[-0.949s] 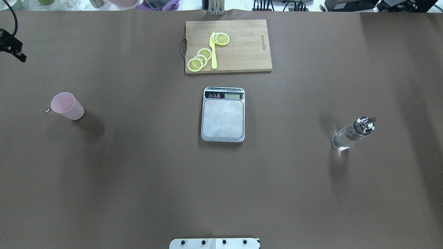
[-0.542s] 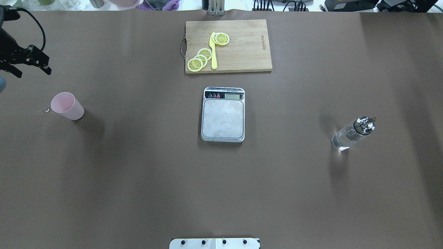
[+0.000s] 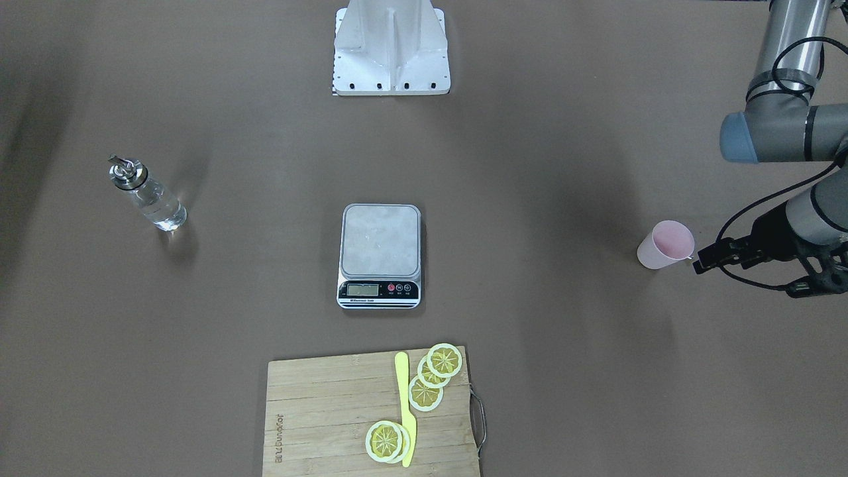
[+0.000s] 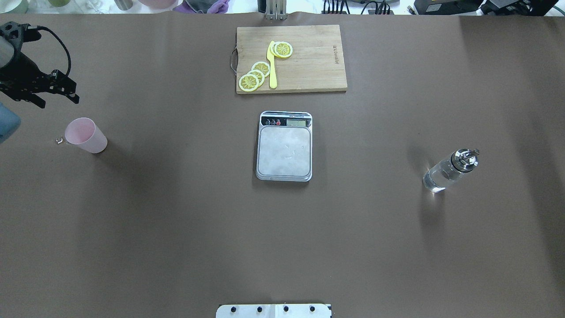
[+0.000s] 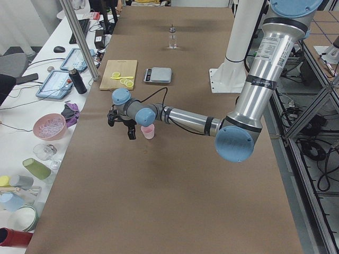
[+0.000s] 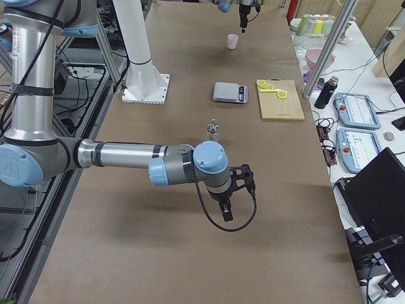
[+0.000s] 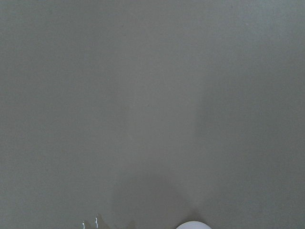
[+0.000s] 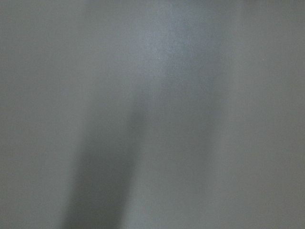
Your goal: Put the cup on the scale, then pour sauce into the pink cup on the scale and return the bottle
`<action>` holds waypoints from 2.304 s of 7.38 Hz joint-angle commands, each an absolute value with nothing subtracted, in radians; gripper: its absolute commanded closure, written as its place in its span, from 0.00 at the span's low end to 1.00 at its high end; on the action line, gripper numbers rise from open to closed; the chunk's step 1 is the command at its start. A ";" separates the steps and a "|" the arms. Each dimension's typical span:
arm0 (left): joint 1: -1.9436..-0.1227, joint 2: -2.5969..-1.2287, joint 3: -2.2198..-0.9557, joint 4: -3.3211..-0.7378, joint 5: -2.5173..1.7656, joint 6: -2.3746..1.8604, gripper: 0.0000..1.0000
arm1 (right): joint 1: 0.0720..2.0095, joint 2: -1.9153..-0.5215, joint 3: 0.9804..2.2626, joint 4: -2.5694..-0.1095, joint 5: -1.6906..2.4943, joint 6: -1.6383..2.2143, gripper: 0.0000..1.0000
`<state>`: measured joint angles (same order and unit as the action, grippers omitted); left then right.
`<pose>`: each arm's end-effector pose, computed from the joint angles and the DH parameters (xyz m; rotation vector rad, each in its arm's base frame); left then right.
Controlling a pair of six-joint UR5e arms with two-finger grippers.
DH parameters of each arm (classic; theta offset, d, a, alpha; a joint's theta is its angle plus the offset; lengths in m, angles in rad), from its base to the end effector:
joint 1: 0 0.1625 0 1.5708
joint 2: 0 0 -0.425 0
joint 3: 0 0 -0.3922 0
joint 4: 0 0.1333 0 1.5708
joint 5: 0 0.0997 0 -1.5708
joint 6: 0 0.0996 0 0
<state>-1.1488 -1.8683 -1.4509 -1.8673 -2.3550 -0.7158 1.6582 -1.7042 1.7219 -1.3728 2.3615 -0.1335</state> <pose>0.2012 -0.6019 0.5168 -0.0357 0.8890 -0.0883 0.1014 -0.4408 0.6239 0.2900 -0.7606 -0.1288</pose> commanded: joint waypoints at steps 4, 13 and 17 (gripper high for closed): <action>-1.108 -1.721 -1.631 -1.870 -2.313 -0.802 0.03 | 1.686 -1.709 1.738 -1.405 2.424 -0.130 0.00; -1.025 -1.730 -1.614 -1.874 -2.290 -0.833 0.43 | 1.689 -1.813 1.818 -1.402 2.447 -0.143 0.00; -1.009 -1.770 -1.580 -1.873 -2.292 -0.830 0.74 | 1.608 -1.963 1.858 -1.197 2.488 -0.160 0.00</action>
<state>-1.0110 -1.7531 -1.5951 -1.8742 -2.2915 -0.8326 1.6478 -1.9104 1.8552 -1.3041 2.4791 -0.1600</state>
